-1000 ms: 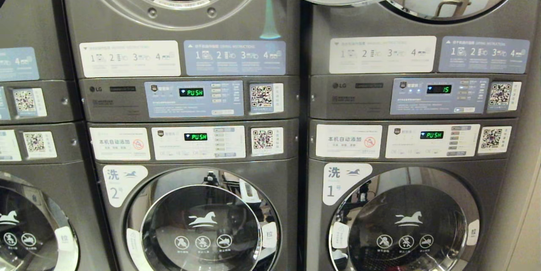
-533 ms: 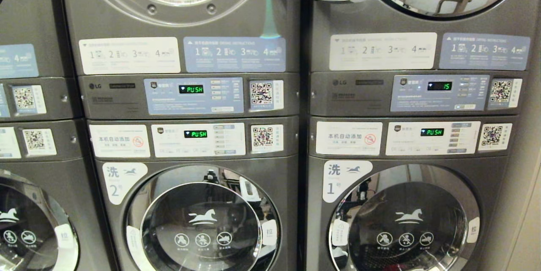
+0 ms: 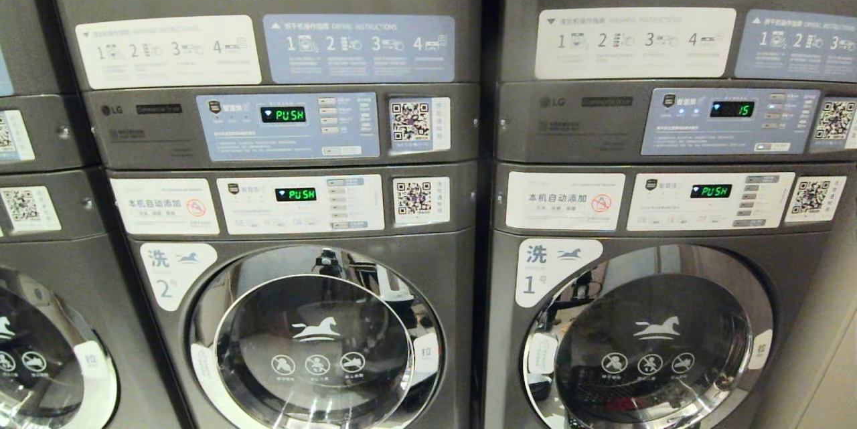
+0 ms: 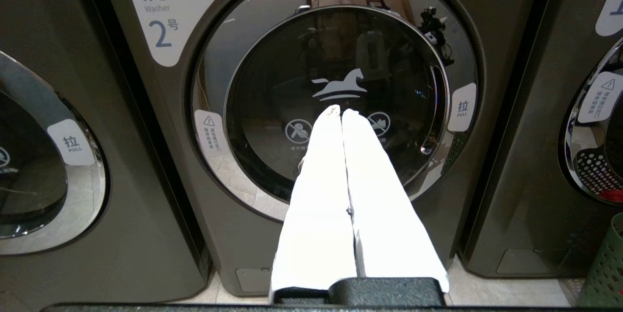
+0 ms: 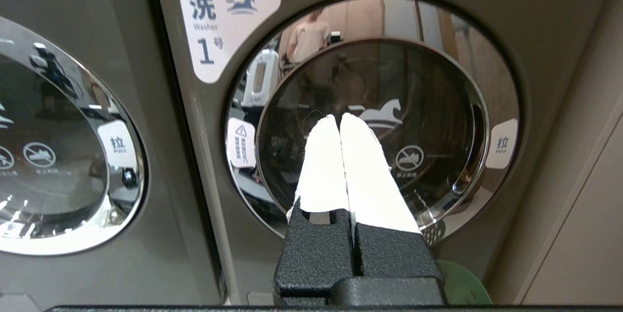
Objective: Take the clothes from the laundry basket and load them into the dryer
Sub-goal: Take the clothes out of the basket
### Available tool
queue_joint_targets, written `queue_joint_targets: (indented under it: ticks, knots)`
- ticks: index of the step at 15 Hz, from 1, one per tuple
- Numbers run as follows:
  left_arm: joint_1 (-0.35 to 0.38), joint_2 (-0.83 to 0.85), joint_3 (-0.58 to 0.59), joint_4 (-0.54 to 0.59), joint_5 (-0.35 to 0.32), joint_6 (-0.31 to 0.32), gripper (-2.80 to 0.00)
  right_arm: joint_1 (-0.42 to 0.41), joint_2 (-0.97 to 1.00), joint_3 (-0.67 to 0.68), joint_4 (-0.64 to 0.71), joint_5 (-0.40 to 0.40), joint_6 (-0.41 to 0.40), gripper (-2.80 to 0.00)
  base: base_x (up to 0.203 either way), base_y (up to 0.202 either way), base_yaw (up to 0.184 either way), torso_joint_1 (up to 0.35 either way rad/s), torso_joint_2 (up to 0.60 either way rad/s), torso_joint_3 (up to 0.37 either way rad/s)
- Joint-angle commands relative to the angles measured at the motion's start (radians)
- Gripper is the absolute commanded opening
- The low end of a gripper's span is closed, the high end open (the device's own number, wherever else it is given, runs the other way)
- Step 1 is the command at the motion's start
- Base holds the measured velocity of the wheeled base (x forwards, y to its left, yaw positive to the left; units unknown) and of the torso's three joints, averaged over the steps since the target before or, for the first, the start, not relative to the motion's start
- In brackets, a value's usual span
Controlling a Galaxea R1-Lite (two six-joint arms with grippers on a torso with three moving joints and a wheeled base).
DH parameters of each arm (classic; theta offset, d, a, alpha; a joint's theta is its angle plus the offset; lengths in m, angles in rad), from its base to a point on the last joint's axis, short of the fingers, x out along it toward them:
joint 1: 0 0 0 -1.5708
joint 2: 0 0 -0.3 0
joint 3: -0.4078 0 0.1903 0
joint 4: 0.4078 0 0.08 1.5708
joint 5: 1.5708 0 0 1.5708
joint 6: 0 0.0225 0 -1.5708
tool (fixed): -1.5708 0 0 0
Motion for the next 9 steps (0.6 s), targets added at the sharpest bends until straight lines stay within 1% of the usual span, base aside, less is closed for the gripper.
queue_joint_targets:
  ticks: [1, 4, 7, 9]
  knots:
    - [0.0, 0.0, 0.0, 0.001, 0.001, 0.0, -2.8, 0.001, 0.0, 0.0, 0.0, 0.0, 0.0, -2.8, 0.0, 0.0, 0.0, 0.002, 0.01, -0.198]
    - [0.0, 0.0, 0.0, 0.001, 0.003, -0.014, -2.8, 0.001, 0.0, 0.0, 0.0, 0.0, 0.0, -2.8, 0.0, 0.0, 0.0, 0.003, 0.01, -0.198]
    - [0.0, 0.0, -0.002, 0.001, 0.034, -0.066, -2.8, 0.001, 0.0, 0.0, 0.0, 0.0, 0.0, -2.8, 0.0, 0.0, 0.0, 0.004, 0.01, -0.198]
    - [0.0, 0.0, -0.002, 0.001, 0.034, -0.069, -2.8, 0.001, 0.0, 0.0, 0.0, 0.0, 0.0, -2.8, 0.0, 0.0, 0.0, 0.004, 0.01, -0.198]
